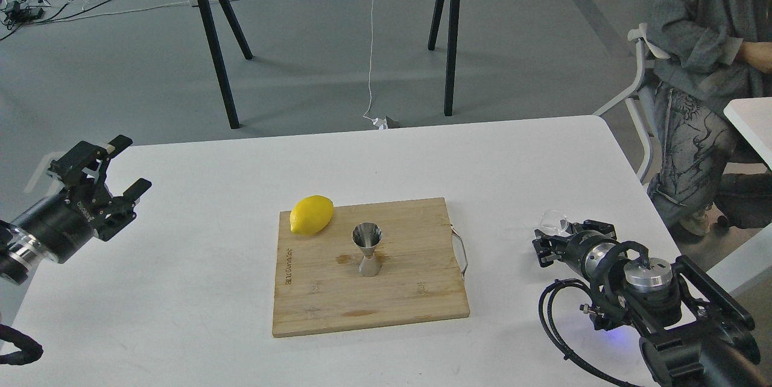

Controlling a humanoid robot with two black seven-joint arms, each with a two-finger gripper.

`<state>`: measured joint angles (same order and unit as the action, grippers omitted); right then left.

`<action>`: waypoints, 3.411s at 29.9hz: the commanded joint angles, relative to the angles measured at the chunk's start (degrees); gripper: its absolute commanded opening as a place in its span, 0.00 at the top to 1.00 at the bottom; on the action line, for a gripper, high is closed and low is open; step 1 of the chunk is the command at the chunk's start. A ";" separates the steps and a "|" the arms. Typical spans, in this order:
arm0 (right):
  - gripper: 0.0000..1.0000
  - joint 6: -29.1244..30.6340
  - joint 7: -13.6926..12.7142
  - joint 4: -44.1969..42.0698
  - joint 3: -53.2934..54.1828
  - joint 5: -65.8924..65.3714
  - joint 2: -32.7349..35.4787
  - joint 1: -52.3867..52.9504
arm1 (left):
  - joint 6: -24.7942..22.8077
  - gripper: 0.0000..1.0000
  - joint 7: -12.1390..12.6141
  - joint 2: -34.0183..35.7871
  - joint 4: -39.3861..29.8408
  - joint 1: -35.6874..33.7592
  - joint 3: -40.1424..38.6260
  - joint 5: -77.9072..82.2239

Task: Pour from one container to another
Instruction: 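Grasp the clear glass cup with the right gripper and lift it, then carry the glass cup with the right gripper above the jigger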

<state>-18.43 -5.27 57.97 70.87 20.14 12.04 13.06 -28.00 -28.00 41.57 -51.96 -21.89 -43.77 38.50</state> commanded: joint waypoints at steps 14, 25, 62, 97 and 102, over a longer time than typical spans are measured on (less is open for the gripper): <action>0.62 2.69 0.17 0.13 -1.96 -0.10 0.09 -0.14 | 0.00 0.02 0.00 0.00 0.81 0.00 0.00 0.00; 0.63 6.56 0.26 4.69 -2.05 -0.54 0.61 0.03 | 0.00 0.02 0.00 -0.17 1.08 0.00 0.18 0.00; 0.64 7.62 -4.57 18.67 -32.63 -26.11 1.75 20.07 | 0.00 0.02 0.00 -2.90 1.16 -0.35 2.20 2.28; 0.65 14.21 -7.82 18.76 -45.29 -40.08 6.06 30.00 | 0.00 0.02 0.00 -2.81 1.16 -0.35 2.37 2.20; 0.65 15.00 -7.82 18.76 -47.66 -43.25 6.06 31.85 | 0.00 0.02 0.00 -2.81 1.16 -0.35 2.37 2.20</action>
<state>-3.91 -13.10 76.74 24.49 -21.46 18.11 43.86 -28.00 -28.00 38.76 -50.80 -22.23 -41.39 40.69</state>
